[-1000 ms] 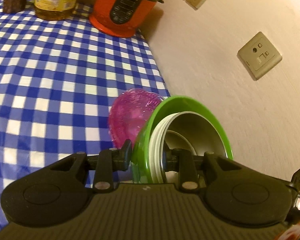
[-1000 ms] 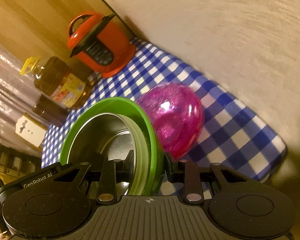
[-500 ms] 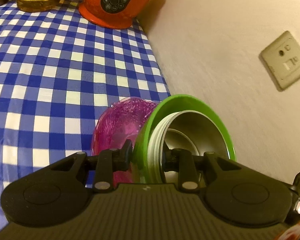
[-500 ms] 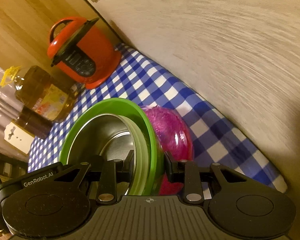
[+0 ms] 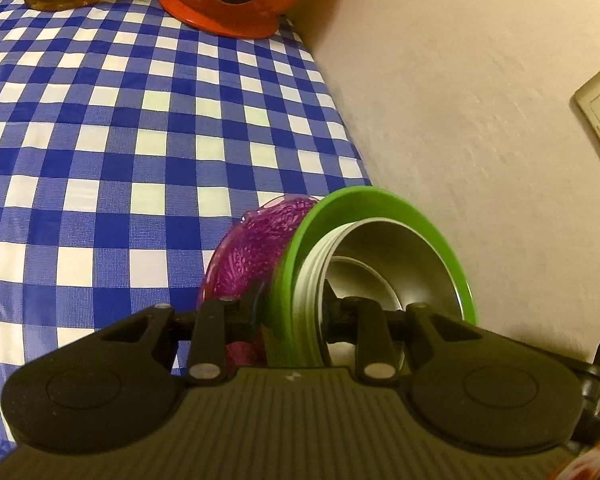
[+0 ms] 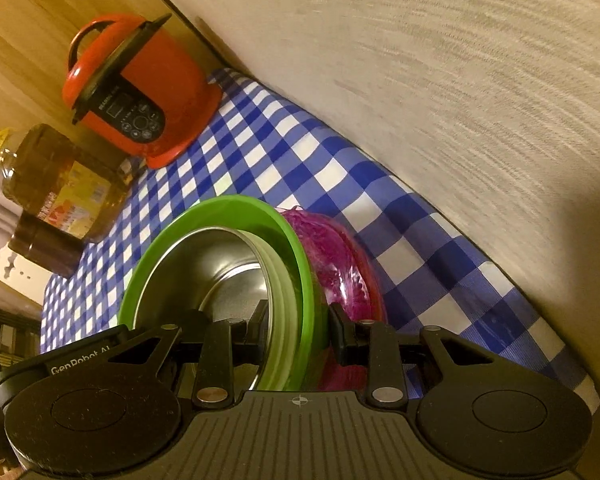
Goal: Organize plates and bowls
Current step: 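Lower the bowl stack onto the pink plate stack with both tools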
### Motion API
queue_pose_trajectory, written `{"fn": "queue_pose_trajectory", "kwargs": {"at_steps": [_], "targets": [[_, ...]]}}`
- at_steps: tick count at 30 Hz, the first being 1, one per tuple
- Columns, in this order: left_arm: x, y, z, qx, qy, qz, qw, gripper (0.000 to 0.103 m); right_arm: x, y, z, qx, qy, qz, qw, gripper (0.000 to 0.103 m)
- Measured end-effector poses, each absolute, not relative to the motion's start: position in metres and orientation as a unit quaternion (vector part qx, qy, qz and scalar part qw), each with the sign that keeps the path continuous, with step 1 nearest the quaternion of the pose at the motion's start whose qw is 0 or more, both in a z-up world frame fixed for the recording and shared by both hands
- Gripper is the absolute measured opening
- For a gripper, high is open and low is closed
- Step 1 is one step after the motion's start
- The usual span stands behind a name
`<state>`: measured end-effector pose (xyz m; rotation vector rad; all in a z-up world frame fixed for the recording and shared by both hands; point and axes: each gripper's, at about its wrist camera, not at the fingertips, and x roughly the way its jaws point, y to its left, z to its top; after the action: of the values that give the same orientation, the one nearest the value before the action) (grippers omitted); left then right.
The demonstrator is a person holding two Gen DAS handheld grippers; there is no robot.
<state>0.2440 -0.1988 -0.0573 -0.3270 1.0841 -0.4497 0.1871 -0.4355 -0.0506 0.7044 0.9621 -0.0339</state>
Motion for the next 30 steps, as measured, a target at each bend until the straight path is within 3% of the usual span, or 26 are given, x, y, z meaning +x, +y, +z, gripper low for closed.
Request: {"fn": "queue_pose_trajectory", "kwargs": {"at_steps": [23,25,27,30], "targets": [[0.248,-0.203,-0.065,-0.144,0.497,-0.207,0.83,0.023,0.195,-0.432,-0.062,0.314,0.451,-0.012,0.835,0.032],[0.248,-0.202,-0.064,-0.142,0.494,-0.206,0.833,0.025,0.194,-0.431,-0.061,0.313,0.449,-0.011,0.837,0.034],[0.247,-0.2,-0.062,-0.144,0.491,-0.203,0.835,0.033,0.192,-0.43,-0.059,0.314,0.438,-0.005,0.842,0.047],[0.242,-0.197,-0.057,-0.144,0.48,-0.202,0.841,0.037,0.188,-0.428,-0.051,0.308,0.423,-0.003,0.853,0.058]]}}
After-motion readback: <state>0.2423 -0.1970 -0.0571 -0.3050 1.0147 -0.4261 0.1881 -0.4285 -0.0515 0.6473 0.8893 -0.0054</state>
